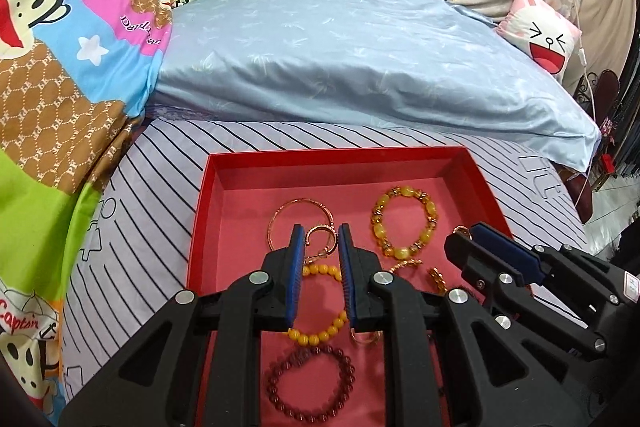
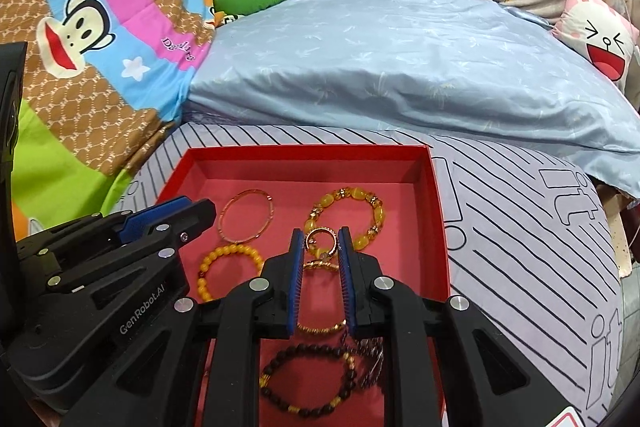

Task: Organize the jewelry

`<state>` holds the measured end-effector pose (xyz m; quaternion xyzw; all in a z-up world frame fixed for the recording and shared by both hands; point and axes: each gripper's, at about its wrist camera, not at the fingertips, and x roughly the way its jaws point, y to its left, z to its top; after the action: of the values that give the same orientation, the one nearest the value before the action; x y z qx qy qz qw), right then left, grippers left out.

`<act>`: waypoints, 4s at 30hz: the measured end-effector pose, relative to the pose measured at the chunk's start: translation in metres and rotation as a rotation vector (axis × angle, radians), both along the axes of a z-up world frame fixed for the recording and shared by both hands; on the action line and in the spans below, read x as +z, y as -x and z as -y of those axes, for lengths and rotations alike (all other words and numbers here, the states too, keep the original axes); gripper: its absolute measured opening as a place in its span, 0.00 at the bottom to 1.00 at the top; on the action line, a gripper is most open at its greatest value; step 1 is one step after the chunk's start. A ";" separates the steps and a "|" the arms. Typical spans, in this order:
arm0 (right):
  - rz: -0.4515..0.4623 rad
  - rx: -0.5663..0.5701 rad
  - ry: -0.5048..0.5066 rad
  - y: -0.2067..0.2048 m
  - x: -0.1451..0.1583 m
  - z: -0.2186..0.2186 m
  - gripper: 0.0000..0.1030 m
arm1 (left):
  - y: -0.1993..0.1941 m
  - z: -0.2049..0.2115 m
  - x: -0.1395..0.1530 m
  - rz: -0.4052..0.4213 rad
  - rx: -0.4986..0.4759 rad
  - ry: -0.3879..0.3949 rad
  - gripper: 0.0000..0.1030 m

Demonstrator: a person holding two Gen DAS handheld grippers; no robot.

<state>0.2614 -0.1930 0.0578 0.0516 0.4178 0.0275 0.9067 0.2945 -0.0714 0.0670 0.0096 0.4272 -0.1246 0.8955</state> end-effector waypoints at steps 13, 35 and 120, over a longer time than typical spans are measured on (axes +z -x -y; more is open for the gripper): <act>-0.045 -0.003 0.000 -0.014 -0.019 0.006 0.16 | -0.016 0.004 -0.021 -0.048 0.003 -0.010 0.16; -0.039 -0.021 0.012 -0.007 -0.017 0.003 0.18 | -0.011 0.006 -0.022 -0.035 0.020 -0.043 0.21; 0.000 -0.168 0.064 0.171 0.001 0.009 0.94 | 0.161 -0.040 -0.004 0.000 0.180 -0.139 0.93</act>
<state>0.0901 -0.2016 0.0586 0.0575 0.4124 -0.0622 0.9071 0.1331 -0.0309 0.0628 0.0330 0.4338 -0.0137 0.9003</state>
